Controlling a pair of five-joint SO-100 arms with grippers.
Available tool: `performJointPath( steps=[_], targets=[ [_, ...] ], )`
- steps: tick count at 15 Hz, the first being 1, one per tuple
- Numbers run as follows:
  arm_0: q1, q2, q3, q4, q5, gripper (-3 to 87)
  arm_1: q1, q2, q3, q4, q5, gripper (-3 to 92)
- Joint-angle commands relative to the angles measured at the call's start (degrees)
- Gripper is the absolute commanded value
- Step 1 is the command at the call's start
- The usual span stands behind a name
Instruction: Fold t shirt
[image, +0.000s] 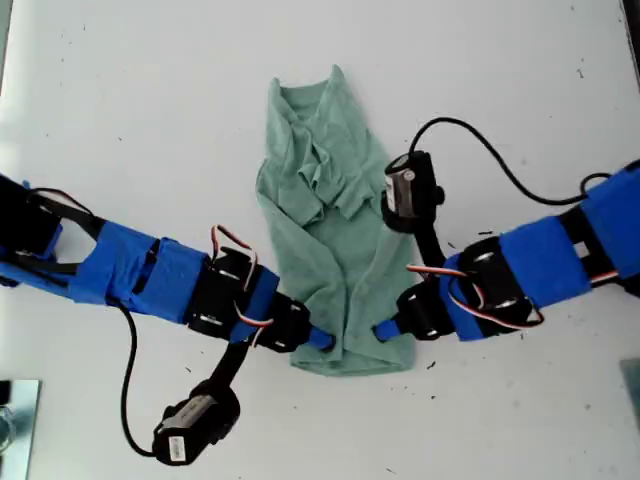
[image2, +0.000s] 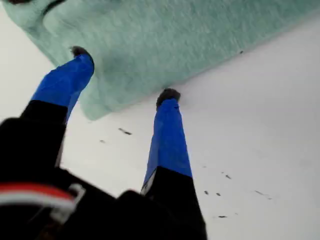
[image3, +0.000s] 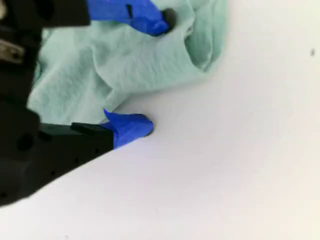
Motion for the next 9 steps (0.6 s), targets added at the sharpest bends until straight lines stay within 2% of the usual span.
performJointPath(
  steps=[1, 2, 3, 4, 5, 7, 9],
  targets=[
    [-1.85, -2.2, -2.37, -2.81, 0.35, 28.5, -1.93, -5.89, -0.53, -5.54, 1.32, 26.4],
    [-1.85, -2.9, -2.46, -3.6, 0.7, 25.8, -2.72, -8.96, -1.93, -6.33, 1.76, 25.6],
    [-1.67, -2.81, -2.46, -4.22, 0.7, 17.5, -3.34, -10.9, -3.16, -6.42, 2.29, 19.8],
    [-1.49, -2.37, -2.46, -4.57, 0.44, 2.0, -3.96, -11.16, -3.34, -6.15, 3.6, 5.2],
    [-0.7, -1.67, -2.46, -5.27, 1.32, -0.2, -4.48, -11.07, -4.04, -5.71, 3.16, 1.5],
    [0.7, 0.09, -2.46, -5.89, 1.49, -0.2, -5.19, -10.37, -8.53, -2.2, -0.53, 1.5],
    [2.64, 4.22, -2.46, -7.12, 3.16, -0.2, -5.71, -8.88, -17.75, 7.82, -2.64, 1.5]
  ],
)
